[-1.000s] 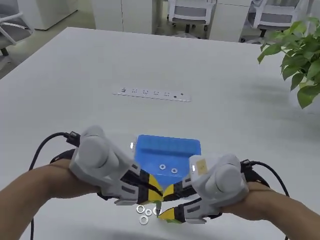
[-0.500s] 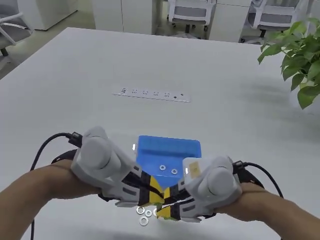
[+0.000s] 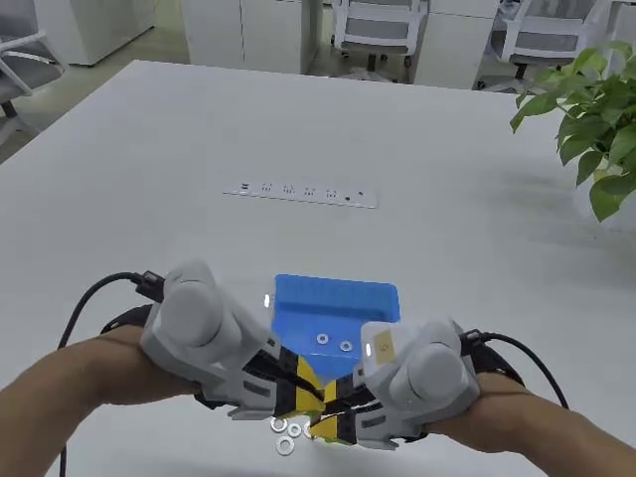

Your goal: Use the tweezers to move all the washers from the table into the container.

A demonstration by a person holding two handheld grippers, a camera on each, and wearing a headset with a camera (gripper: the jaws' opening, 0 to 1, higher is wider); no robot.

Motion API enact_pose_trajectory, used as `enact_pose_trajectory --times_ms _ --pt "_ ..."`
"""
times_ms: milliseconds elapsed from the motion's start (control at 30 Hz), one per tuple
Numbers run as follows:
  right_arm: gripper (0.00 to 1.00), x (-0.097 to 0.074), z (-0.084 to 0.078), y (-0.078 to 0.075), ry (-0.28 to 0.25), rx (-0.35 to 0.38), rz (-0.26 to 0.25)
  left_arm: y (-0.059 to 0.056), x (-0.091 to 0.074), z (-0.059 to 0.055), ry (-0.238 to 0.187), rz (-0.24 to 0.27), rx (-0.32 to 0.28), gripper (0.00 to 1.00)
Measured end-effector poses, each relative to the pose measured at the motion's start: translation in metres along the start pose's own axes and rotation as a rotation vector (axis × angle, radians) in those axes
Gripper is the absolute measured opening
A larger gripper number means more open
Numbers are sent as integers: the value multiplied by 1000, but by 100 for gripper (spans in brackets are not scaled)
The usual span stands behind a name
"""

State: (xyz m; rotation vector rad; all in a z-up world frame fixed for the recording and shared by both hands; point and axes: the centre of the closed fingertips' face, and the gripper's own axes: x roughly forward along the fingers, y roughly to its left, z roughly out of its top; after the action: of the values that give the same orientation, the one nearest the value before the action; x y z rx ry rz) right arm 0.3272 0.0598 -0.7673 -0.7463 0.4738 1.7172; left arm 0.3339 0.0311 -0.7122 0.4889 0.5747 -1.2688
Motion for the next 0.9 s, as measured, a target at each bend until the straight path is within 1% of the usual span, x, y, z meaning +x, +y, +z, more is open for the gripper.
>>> enact_pose_trajectory --times_ms 267,400,533,633,733,900 --pt "9 0 1 0 5 -1 2 1 -2 -2 11 10 -10 7" --pt "9 -3 3 0 2 -4 1 1 -3 -2 1 18 -26 12" --pt "8 -5 4 -1 1 -2 -5 2 -7 1 -25 30 -45 17" --pt "8 -6 5 -1 1 -3 -6 6 -11 1 -47 58 -67 20" --pt "8 -9 7 -1 2 -5 -9 9 -16 -2 -60 85 -87 26" --pt "8 -15 12 -3 -2 -9 -11 11 -24 -8 -75 118 -127 33"
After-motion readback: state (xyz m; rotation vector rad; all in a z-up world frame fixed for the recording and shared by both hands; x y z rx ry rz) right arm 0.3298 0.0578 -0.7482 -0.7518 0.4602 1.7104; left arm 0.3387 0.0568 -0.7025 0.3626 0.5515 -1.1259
